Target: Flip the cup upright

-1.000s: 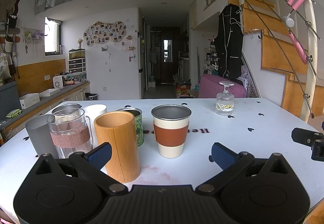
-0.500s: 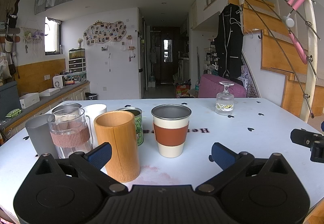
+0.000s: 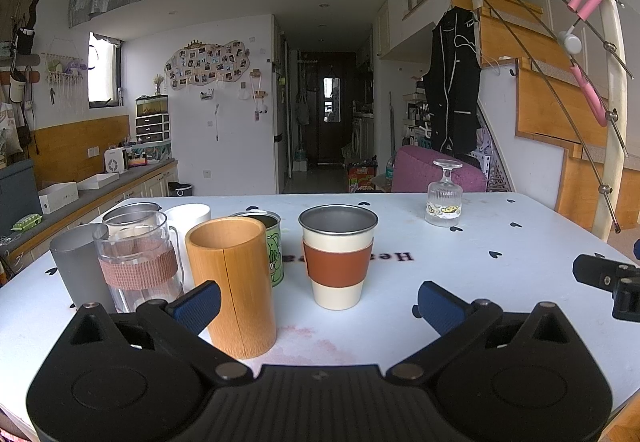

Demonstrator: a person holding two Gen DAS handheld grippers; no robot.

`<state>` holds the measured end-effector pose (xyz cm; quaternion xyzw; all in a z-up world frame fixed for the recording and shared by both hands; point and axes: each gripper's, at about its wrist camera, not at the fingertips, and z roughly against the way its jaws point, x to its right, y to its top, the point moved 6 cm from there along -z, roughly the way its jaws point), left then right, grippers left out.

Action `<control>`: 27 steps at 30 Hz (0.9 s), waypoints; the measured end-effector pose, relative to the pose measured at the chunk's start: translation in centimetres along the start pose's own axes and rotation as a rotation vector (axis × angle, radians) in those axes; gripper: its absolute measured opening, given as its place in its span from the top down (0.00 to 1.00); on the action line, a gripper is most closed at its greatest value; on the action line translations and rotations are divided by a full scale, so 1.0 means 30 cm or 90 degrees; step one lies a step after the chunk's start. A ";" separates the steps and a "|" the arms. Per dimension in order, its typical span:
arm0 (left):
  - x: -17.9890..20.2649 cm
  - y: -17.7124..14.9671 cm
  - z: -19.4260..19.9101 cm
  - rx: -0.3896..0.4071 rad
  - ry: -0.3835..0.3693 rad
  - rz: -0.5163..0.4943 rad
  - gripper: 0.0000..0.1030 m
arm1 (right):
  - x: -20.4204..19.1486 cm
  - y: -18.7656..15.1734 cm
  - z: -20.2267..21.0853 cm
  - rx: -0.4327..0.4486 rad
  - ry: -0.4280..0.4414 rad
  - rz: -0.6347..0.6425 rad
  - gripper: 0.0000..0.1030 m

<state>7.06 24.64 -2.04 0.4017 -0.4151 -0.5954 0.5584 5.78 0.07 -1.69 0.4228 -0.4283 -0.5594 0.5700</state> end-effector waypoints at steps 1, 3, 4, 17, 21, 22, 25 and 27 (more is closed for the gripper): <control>0.000 0.000 0.000 0.000 0.000 0.000 0.00 | 0.000 0.000 0.000 0.000 0.000 0.000 0.00; 0.000 0.000 0.000 0.000 0.000 0.000 0.00 | 0.000 0.000 0.000 0.000 0.000 0.000 0.00; 0.000 0.000 0.000 0.000 0.000 0.000 0.00 | 0.000 0.000 0.000 0.000 0.000 0.000 0.00; 0.001 0.003 0.002 0.000 0.000 0.000 0.00 | 0.000 0.000 0.000 0.000 0.000 0.000 0.00; 0.002 0.005 0.002 -0.001 0.000 0.000 0.00 | 0.000 0.000 0.000 -0.001 0.000 0.000 0.00; 0.003 0.007 0.002 -0.001 0.000 0.000 0.00 | 0.000 0.000 0.000 -0.001 0.000 0.000 0.00; 0.004 0.011 0.001 -0.001 0.001 0.001 0.00 | -0.006 -0.004 -0.008 -0.002 0.003 -0.001 0.00; -0.003 0.004 -0.003 -0.001 0.003 0.003 0.00 | -0.014 -0.009 0.002 -0.003 0.009 -0.002 0.00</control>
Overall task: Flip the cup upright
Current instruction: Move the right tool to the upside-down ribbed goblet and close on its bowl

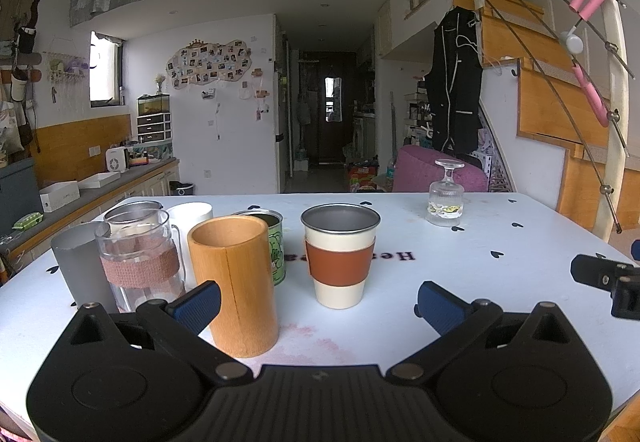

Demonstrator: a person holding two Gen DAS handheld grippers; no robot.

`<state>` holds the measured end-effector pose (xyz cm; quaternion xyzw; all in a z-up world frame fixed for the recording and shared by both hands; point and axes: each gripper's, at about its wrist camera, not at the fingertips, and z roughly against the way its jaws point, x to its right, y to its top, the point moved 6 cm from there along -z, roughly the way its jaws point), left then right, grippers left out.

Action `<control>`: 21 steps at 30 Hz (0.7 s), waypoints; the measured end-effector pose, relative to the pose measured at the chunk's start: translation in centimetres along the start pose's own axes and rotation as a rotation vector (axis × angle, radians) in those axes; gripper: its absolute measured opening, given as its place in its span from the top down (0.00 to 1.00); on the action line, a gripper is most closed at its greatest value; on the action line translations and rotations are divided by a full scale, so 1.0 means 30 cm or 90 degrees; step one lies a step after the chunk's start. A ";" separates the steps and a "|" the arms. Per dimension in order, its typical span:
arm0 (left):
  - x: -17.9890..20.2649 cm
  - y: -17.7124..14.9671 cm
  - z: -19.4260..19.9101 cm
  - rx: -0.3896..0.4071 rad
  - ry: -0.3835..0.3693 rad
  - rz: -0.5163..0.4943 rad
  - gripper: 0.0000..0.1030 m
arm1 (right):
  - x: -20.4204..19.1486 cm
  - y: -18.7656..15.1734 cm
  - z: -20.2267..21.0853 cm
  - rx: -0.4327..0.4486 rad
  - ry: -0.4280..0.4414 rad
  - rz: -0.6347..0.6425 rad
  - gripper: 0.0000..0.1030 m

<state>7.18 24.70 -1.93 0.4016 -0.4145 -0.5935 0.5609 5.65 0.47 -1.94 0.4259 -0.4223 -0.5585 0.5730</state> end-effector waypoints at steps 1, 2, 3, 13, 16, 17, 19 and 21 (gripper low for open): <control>-0.002 -0.006 -0.004 -0.001 0.001 0.001 0.00 | -0.004 0.003 -0.001 0.001 0.006 -0.001 0.00; -0.014 -0.019 -0.003 -0.002 0.003 0.002 0.00 | -0.022 0.008 -0.023 0.002 0.011 -0.002 0.00; -0.016 -0.024 -0.005 -0.004 0.005 0.002 0.00 | -0.026 0.015 -0.041 0.003 0.011 -0.001 0.00; -0.045 -0.052 -0.046 -0.024 0.016 0.010 0.00 | 0.053 0.215 -0.305 0.023 -0.026 -0.013 0.00; -0.061 -0.061 -0.062 -0.023 0.017 0.013 0.00 | 0.095 0.284 -0.443 -0.012 -0.032 -0.040 0.00; -0.067 -0.063 -0.066 -0.023 0.018 0.016 0.00 | 0.105 0.303 -0.492 -0.026 -0.037 -0.045 0.00; -0.075 -0.061 -0.075 -0.022 0.020 0.021 0.00 | 0.115 0.330 -0.579 -0.049 -0.036 -0.045 0.00; -0.085 -0.060 -0.081 -0.019 0.022 0.022 0.00 | 0.120 0.349 -0.676 -0.073 -0.041 -0.040 0.00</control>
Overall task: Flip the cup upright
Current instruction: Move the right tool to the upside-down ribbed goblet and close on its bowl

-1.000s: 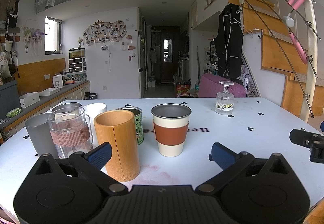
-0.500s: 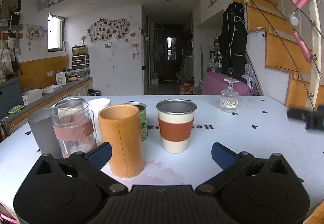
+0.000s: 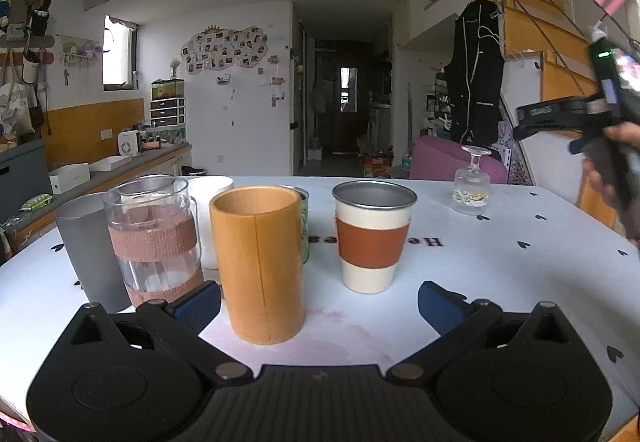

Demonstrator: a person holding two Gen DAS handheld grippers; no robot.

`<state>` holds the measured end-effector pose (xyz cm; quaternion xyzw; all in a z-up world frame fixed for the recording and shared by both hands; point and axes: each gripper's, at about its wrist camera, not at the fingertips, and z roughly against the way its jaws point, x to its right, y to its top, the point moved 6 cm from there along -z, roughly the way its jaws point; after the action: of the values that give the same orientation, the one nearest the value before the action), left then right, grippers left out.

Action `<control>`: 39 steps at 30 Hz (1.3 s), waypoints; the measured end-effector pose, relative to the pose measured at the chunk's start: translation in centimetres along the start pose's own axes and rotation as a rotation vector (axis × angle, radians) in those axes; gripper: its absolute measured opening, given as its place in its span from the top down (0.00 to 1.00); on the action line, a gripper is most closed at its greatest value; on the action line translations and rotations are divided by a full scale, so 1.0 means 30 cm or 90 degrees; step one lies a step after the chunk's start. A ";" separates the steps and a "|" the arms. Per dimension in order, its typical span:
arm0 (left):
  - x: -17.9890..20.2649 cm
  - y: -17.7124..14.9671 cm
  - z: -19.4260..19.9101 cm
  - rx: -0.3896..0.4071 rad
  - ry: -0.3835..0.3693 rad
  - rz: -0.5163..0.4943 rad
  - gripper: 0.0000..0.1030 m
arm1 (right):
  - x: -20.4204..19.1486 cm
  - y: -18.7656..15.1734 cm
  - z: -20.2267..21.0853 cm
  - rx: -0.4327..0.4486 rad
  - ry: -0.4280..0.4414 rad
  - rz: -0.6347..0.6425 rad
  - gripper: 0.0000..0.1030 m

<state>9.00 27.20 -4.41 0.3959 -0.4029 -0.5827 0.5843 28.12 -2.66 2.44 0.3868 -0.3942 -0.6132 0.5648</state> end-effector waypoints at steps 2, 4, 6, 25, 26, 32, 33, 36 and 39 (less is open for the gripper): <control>-0.009 0.002 -0.008 0.002 0.001 0.001 0.00 | -0.003 0.018 -0.094 -0.019 -0.014 0.001 0.00; -0.018 0.005 -0.016 0.003 0.002 0.001 0.00 | -0.008 0.027 -0.190 -0.038 -0.020 -0.002 0.00; -0.031 0.005 -0.028 0.003 0.002 0.004 0.00 | -0.016 0.030 -0.276 -0.050 -0.024 -0.009 0.00; -0.092 0.013 -0.139 -0.032 0.006 0.029 0.00 | -0.045 -0.041 -0.739 -0.106 -0.049 -0.028 0.29; -0.092 0.013 -0.138 -0.031 0.004 0.032 0.00 | -0.050 -0.043 -0.736 -0.106 -0.050 -0.015 0.29; -0.086 -0.007 -0.133 -0.043 -0.013 0.044 0.00 | -0.060 -0.089 -0.611 -0.132 -0.021 -0.006 0.29; -0.087 -0.011 -0.131 -0.045 -0.014 0.047 0.00 | -0.064 -0.102 -0.577 -0.135 -0.019 -0.004 0.29; -0.091 -0.020 -0.119 -0.048 -0.019 0.058 0.00 | -0.075 -0.150 -0.461 -0.146 0.002 0.002 0.29; -0.083 -0.031 -0.096 -0.043 -0.036 0.066 0.00 | -0.088 -0.198 -0.342 -0.153 0.020 0.012 0.29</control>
<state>11.36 29.65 -6.33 0.3379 -0.4196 -0.5756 0.6152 35.43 -0.20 -6.97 0.3224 -0.3124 -0.6444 0.6191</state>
